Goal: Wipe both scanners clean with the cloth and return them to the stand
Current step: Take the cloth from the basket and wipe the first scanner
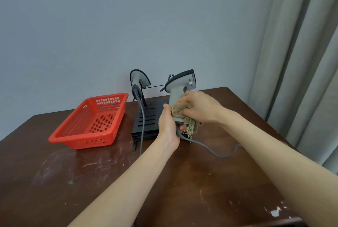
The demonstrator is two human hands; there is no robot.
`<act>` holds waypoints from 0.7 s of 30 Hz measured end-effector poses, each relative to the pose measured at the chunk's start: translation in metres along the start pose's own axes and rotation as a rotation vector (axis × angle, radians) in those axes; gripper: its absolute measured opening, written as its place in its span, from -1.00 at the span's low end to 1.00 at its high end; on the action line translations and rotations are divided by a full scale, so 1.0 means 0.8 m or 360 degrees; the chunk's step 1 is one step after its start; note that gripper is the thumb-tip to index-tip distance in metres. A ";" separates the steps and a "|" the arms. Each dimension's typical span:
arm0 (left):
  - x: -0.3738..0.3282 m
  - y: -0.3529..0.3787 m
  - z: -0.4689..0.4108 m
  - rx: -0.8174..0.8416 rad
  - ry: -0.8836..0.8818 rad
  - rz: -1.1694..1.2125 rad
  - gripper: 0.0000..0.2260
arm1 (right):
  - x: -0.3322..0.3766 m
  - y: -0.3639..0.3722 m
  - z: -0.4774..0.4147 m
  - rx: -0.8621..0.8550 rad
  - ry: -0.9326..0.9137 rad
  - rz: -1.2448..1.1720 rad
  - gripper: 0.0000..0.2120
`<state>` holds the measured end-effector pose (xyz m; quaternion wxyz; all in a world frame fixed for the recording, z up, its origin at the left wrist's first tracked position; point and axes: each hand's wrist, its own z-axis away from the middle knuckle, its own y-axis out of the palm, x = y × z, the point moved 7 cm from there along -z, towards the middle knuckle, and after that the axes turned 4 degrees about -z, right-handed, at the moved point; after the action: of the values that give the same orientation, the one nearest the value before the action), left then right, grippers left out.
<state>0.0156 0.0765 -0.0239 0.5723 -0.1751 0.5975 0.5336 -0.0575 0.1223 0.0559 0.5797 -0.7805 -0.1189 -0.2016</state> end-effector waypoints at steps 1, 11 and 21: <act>0.001 0.001 0.001 0.0012 0.0015 -0.0014 -0.62 | -0.001 -0.006 -0.003 -0.0058 0.0031 0.0070 -0.77; 0.000 0.005 -0.005 0.0039 0.0020 0.0057 -0.57 | 0.010 -0.002 -0.006 -0.0032 -0.0105 0.0086 -0.76; 0.002 0.000 -0.013 0.0202 -0.0202 0.0371 -0.69 | -0.055 -0.051 0.010 -0.0687 0.0243 -0.0339 -0.79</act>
<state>0.0098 0.0683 -0.0272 0.5530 -0.0340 0.6090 0.5676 -0.1127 0.1438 0.0688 0.3825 -0.8517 -0.1105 -0.3406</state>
